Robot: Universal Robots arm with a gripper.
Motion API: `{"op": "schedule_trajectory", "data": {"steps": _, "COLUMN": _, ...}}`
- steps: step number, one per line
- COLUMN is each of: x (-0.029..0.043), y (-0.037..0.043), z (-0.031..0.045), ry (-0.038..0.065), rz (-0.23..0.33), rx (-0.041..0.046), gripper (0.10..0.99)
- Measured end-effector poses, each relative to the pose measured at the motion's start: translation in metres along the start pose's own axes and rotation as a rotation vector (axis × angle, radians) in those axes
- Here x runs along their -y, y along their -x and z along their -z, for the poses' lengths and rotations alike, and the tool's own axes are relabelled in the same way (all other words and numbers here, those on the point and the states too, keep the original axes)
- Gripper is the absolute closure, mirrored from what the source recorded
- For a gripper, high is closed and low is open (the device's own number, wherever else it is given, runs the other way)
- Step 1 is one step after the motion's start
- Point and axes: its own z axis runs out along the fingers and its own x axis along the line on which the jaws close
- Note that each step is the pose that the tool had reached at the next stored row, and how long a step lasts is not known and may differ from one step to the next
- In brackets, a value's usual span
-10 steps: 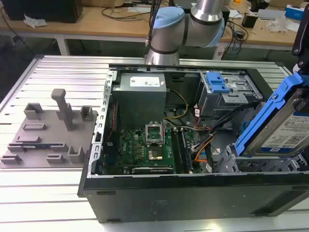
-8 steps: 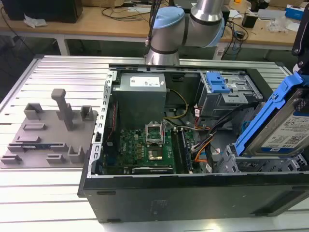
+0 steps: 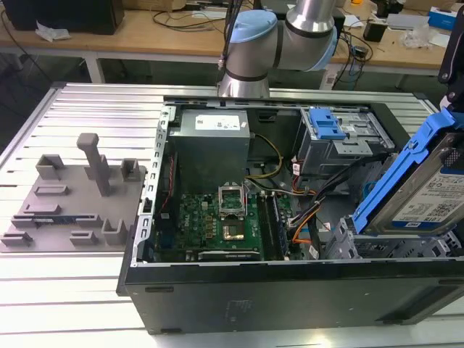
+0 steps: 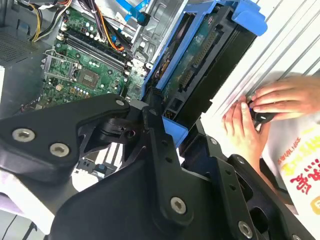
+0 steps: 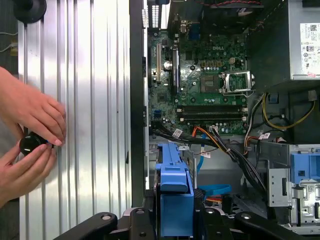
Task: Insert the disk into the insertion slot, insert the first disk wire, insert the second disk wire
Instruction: 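Insert the disk into the insertion slot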
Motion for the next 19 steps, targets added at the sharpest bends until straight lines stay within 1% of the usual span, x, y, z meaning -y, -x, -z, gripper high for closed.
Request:
{"op": "schedule_trajectory", "data": {"steps": 2, "x": 0.0, "y": 0.0, "z": 0.0, "ry": 0.0, "rz": 0.0, "rx": 0.0, "gripper": 0.718}}
{"op": "schedule_trajectory", "data": {"steps": 4, "x": -0.0002, "y": 0.0, "z": 0.0, "ry": -0.002, "rz": 0.0, "rx": 0.0007, "gripper": 0.718}}
{"op": "schedule_trajectory", "data": {"steps": 5, "x": -0.0004, "y": 0.0, "z": 0.0, "ry": -0.005, "rz": 0.0, "rx": 0.007, "gripper": 0.718}}
{"op": "schedule_trajectory", "data": {"steps": 6, "x": -0.0006, "y": 0.0, "z": 0.0, "ry": -0.008, "rz": 0.001, "rx": 0.0166, "gripper": 0.718}}
{"op": "schedule_trajectory", "data": {"steps": 7, "x": -0.0008, "y": 0.0, "z": -0.0001, "ry": -0.013, "rz": 0.002, "rx": 0.0462, "gripper": 0.718}}
{"op": "schedule_trajectory", "data": {"steps": 8, "x": -0.0011, "y": 0.0, "z": -0.0001, "ry": -0.018, "rz": 0.003, "rx": 0.0701, "gripper": 0.718}}
{"op": "schedule_trajectory", "data": {"steps": 9, "x": -0.0013, "y": -0.0002, "z": -0.0001, "ry": -0.025, "rz": 0.003, "rx": 0.0794, "gripper": 0.718}}
{"op": "schedule_trajectory", "data": {"steps": 10, "x": -0.0013, "y": -0.0007, "z": -0.0001, "ry": -0.036, "rz": 0.004, "rx": 0.0847, "gripper": 0.718}}
{"op": "schedule_trajectory", "data": {"steps": 12, "x": -0.0018, "y": -0.0013, "z": -0.0002, "ry": -0.064, "rz": 0.005, "rx": 0.087, "gripper": 0.718}}
{"op": "schedule_trajectory", "data": {"steps": 13, "x": -0.0022, "y": -0.0015, "z": -0.0003, "ry": -0.071, "rz": 0.005, "rx": 0.0871, "gripper": 0.718}}
{"op": "schedule_trajectory", "data": {"steps": 16, "x": -0.0047, "y": -0.0018, "z": -0.0004, "ry": -0.084, "rz": 0.006, "rx": 0.0869, "gripper": 0.718}}
{"op": "schedule_trajectory", "data": {"steps": 17, "x": -0.0056, "y": -0.0019, "z": -0.0004, "ry": -0.086, "rz": 0.006, "rx": 0.0867, "gripper": 0.718}}
{"op": "schedule_trajectory", "data": {"steps": 19, "x": -0.0057, "y": -0.0019, "z": -0.0004, "ry": -0.087, "rz": 0.006, "rx": 0.0866, "gripper": 0.718}}
